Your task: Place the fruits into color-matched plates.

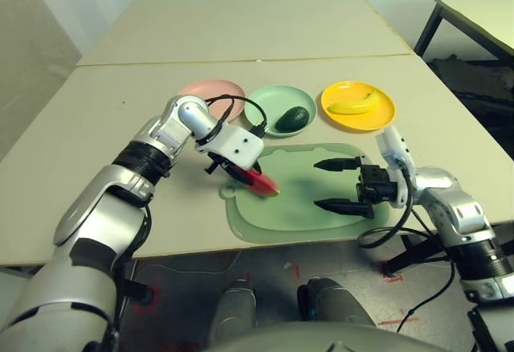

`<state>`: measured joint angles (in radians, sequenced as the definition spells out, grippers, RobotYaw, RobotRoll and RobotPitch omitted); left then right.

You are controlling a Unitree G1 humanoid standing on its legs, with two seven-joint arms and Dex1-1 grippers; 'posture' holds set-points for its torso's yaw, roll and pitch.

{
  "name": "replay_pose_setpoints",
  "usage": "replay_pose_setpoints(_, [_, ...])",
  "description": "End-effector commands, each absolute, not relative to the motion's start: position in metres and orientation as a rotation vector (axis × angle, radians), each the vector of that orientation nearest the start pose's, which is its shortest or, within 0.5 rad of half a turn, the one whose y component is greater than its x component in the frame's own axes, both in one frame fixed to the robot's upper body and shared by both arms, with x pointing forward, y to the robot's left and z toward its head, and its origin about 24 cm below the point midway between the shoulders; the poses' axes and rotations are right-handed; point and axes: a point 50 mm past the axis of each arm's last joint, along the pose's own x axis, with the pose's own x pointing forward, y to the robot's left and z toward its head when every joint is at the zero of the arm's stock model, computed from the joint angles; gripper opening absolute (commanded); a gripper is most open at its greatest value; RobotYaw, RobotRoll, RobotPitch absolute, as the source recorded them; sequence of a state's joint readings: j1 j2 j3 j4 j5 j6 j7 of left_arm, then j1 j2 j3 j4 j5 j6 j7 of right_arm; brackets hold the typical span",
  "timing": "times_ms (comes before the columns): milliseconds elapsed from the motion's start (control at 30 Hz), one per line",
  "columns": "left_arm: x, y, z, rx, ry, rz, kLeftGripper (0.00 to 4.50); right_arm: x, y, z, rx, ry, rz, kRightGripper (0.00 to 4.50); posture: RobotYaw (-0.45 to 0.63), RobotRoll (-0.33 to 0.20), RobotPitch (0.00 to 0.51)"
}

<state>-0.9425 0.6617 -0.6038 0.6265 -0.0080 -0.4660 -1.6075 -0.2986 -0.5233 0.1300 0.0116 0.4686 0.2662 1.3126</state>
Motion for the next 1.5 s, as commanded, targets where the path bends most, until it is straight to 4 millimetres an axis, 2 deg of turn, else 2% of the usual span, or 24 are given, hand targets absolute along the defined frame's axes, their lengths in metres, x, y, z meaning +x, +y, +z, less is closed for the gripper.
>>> replay_pose_setpoints(33, [0.324, 0.153, 0.146, 1.218, 0.301, -1.847, 1.15, 0.26, -0.155, 0.103, -0.06, 0.114, 1.484, 4.5, -0.04, 0.0, 0.073])
replay_pose_setpoints(467, [0.328, 0.152, 0.175, 1.16, 0.251, -1.794, 1.15, 0.258, -0.153, 0.099, -0.057, 0.127, 1.497, 4.5, -0.03, 0.0, 0.063])
replay_pose_setpoints(767, [0.329, 0.159, 0.187, 1.163, 0.25, -1.754, 1.15, 0.261, -0.153, 0.1, -0.05, 0.107, 1.469, 4.5, -0.02, 0.0, 0.059])
replay_pose_setpoints(900, [0.335, 0.17, 0.196, 1.154, 0.244, -1.696, 1.15, 0.263, -0.154, 0.101, -0.061, 0.072, 1.445, 4.5, -0.02, 0.0, 0.056])
replay_pose_setpoints(1100, [0.349, 0.205, 0.204, 1.158, 0.331, -1.543, 1.15, 0.268, -0.155, 0.102, -0.075, -0.042, 1.33, 4.5, -0.01, 0.0, 0.057])
replay_pose_setpoints(1267, [0.358, 0.228, 0.217, 1.234, 0.369, -1.394, 1.15, 0.266, -0.15, 0.1, -0.047, -0.077, 1.282, 4.5, -0.02, 0.0, 0.062])
replay_pose_setpoints(1500, [0.371, 0.239, 0.229, 1.345, 0.331, -1.147, 1.15, 0.259, -0.146, 0.095, -0.009, -0.068, 1.266, 4.5, -0.04, 0.0, 0.064])
